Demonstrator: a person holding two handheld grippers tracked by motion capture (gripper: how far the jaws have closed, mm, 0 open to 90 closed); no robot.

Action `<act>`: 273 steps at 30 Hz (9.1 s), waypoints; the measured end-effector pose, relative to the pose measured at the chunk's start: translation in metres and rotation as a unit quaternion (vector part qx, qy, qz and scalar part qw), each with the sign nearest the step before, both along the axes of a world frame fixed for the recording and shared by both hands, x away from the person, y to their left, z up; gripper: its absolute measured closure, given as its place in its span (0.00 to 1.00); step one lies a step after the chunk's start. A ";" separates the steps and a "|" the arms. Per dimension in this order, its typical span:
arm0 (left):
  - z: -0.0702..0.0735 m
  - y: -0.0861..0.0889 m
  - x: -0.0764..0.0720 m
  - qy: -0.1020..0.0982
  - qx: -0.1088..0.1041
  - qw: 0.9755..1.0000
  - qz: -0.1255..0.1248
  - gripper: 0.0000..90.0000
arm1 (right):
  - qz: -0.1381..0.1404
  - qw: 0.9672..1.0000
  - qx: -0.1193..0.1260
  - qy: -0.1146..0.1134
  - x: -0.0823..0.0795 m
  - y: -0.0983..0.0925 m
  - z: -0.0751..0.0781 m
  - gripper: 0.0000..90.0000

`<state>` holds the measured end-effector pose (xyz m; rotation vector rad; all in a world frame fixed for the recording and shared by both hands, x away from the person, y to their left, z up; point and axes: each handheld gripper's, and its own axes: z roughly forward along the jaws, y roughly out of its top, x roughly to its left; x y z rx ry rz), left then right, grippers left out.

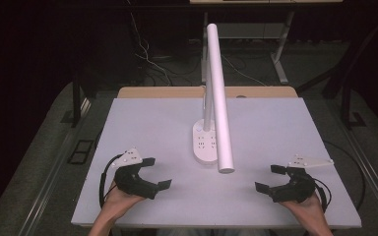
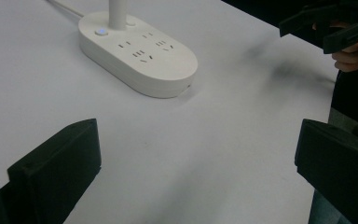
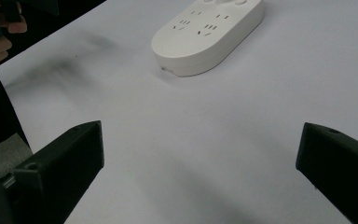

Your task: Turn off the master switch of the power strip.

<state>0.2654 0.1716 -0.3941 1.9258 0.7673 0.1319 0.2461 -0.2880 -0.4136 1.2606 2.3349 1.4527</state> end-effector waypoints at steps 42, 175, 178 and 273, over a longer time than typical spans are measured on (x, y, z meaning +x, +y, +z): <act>0.039 -0.012 0.054 0.009 0.030 0.999 -0.006 0.00 | 0.002 1.000 -0.010 0.002 0.002 0.000 -0.001 0.00; 0.009 -0.099 0.198 0.060 0.090 0.994 0.018 0.91 | -0.001 1.000 -0.019 -0.009 0.002 -0.003 -0.003 0.00; 0.005 -0.102 0.200 0.064 0.077 0.995 0.027 0.99 | -0.001 1.000 -0.019 -0.009 0.002 -0.003 -0.003 0.00; -0.004 -0.083 0.193 0.076 0.024 0.996 0.036 1.00 | -0.018 1.000 -0.004 -0.009 0.004 -0.011 -0.005 0.00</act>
